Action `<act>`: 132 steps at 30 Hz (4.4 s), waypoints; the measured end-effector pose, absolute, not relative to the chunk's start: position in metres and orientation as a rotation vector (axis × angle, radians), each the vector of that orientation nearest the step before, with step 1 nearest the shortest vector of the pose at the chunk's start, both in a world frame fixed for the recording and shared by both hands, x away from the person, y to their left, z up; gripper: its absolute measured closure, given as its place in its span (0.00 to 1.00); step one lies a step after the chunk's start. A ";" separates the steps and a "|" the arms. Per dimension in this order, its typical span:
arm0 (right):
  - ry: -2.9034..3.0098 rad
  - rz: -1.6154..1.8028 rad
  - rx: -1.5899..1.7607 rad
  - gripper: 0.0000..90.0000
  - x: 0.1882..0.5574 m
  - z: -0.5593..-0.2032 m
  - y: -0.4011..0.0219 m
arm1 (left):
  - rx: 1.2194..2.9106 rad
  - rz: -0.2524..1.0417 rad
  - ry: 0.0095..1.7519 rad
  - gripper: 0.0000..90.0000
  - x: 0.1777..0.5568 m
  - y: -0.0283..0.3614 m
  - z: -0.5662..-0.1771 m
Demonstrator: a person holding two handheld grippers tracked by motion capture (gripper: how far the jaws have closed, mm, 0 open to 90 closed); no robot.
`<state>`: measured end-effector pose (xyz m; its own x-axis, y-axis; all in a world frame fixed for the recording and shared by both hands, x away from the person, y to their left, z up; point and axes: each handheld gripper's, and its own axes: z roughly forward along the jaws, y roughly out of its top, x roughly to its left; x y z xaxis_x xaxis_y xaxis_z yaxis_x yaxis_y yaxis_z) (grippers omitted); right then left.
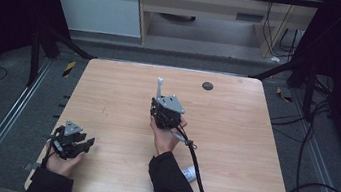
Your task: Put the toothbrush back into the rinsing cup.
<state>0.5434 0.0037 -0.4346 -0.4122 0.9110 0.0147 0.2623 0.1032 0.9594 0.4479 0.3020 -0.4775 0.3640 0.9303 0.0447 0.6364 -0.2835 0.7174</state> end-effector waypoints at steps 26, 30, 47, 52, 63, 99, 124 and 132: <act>1.791 1.325 1.125 0.63 0.535 -0.431 0.002 | 2.026 0.625 1.351 0.65 0.448 0.302 -0.478; 1.797 1.346 1.129 0.53 0.533 -0.430 0.001 | 2.023 0.625 1.352 0.65 0.448 0.302 -0.478; 1.853 1.313 1.128 0.27 0.511 -0.421 -0.009 | 2.020 0.627 1.351 0.64 0.448 0.302 -0.478; 1.863 1.318 1.125 0.26 0.501 -0.417 -0.020 | 2.018 0.626 1.351 0.64 0.447 0.302 -0.478; 1.876 1.326 1.149 0.24 0.484 -0.409 -0.060 | 2.009 0.619 1.357 0.64 0.447 0.303 -0.477; 2.250 1.228 0.985 0.63 0.435 -0.437 -0.162 | 2.039 0.596 1.339 0.76 0.447 0.299 -0.479; 2.561 1.239 0.855 1.00 0.412 -0.457 -0.144 | 2.046 0.593 1.325 0.76 0.447 0.299 -0.479; 2.633 1.230 0.798 1.00 0.409 -0.464 -0.135 | 2.048 0.590 1.325 0.75 0.448 0.299 -0.480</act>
